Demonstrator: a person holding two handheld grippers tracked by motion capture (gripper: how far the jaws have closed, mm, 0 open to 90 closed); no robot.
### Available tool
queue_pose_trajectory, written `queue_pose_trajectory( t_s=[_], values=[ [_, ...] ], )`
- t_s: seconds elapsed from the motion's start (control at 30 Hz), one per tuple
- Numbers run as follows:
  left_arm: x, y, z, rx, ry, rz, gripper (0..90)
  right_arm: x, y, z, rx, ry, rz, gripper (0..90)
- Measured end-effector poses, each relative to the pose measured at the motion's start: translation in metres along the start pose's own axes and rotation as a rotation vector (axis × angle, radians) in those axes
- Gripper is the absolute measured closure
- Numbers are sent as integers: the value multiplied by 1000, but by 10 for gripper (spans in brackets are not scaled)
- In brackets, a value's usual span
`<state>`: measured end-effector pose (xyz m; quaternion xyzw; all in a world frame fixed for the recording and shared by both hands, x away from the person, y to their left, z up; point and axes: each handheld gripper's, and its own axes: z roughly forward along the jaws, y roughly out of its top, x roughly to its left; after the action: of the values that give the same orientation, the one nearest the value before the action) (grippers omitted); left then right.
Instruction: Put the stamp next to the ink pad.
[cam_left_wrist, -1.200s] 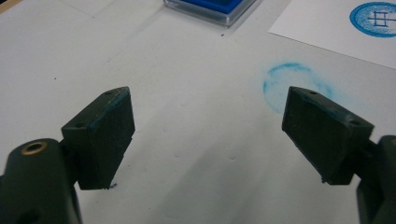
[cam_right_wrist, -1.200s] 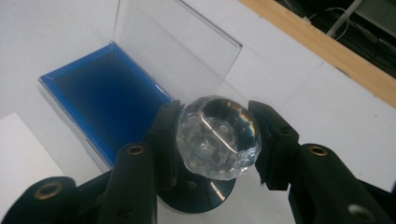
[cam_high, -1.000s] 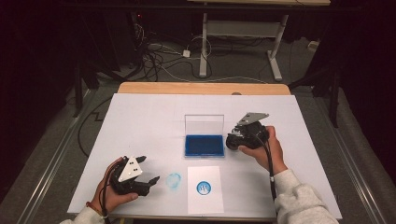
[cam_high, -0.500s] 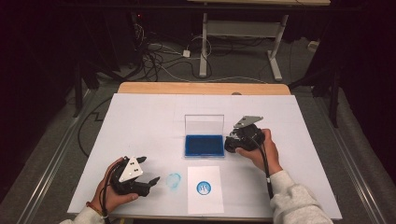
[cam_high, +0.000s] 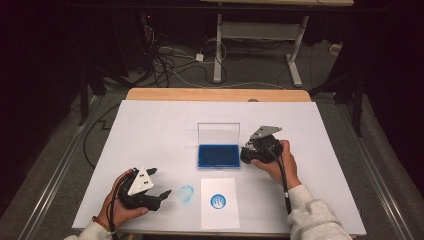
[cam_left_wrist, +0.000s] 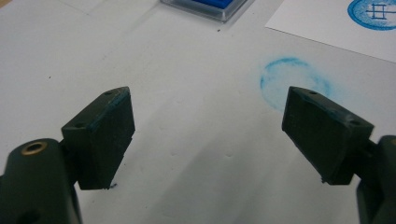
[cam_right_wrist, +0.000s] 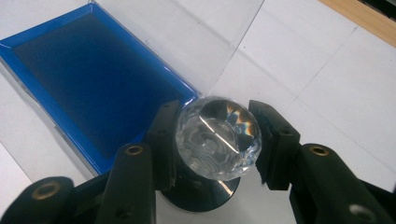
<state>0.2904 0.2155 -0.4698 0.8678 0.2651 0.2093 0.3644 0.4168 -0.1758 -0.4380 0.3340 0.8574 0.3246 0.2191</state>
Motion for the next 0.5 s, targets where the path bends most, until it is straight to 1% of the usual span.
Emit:
queue_pose_trajectory(
  t_s=[0.13, 0.33, 0.4, 0.5],
  values=[
    [0, 0, 1, 1, -3, -2, 166, -3, -1, -2, -13, 13, 22, 551],
    [0, 0, 1, 1, -2, -4, 167, -1, -1, -3, -24, 15, 18, 509],
    [0, 1, 1, -2, -2, -4, 167, 0, 0, -4, -32, 21, 24, 494],
    [0, 0, 1, 1, -3, -5, 167, -2, 0, -6, -45, 14, 29, 466]
  ],
)
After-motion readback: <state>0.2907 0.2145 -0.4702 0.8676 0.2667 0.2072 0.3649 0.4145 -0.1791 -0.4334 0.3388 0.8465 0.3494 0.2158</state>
